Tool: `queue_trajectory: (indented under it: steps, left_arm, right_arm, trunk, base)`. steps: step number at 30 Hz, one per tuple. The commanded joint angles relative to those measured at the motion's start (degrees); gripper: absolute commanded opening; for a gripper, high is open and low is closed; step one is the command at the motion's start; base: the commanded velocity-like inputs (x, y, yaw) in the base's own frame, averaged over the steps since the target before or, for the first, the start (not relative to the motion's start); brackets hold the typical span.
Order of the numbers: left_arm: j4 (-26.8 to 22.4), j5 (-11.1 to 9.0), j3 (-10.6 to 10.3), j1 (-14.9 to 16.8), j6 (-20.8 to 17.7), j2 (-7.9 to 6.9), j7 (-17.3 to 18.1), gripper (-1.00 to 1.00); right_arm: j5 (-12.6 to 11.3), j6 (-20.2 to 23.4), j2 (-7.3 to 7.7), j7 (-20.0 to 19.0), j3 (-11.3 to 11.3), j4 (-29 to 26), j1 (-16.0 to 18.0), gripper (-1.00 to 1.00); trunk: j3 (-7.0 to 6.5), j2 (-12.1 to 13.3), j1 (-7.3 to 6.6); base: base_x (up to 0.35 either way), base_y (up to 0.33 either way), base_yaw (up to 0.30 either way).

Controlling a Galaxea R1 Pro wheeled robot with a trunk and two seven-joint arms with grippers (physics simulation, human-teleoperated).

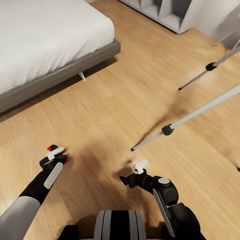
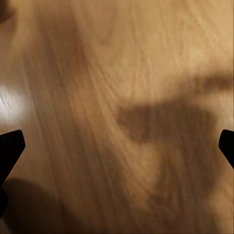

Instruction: Attach the digital camera to the camera tripod in the bedroom.

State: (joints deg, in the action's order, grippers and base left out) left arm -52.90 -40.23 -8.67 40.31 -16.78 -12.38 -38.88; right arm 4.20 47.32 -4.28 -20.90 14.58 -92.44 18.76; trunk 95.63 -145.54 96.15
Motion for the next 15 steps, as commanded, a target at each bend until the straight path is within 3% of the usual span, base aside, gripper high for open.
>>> queue_trajectory:
  steps: [1, 7, 15]
  left_arm:
    - [-0.05, -0.28, -0.26, 0.03, -0.18, -0.08, -0.44, 1.00]
    - [0.07, -0.29, -0.28, 0.03, -0.18, -0.07, -0.42, 1.00]
    - [0.14, -0.29, -0.29, 0.03, -0.16, -0.03, -0.41, 1.00]
  right_arm:
    - [0.44, 0.24, -0.02, -0.37, -0.02, -0.07, 0.03, 1.00]
    - [0.43, 0.23, -0.02, -0.37, 0.00, -0.06, 0.04, 1.00]
    - [0.40, 0.23, -0.02, -0.37, 0.04, -0.08, 0.02, 1.00]
  trunk:
    - [0.26, -0.03, 0.01]
    - [1.59, -0.11, 0.17]
    - [1.59, -0.11, 0.17]
  base:
    - [0.000, 0.000, 0.000]
    - [0.000, 0.000, 0.000]
    - [0.000, 0.000, 0.000]
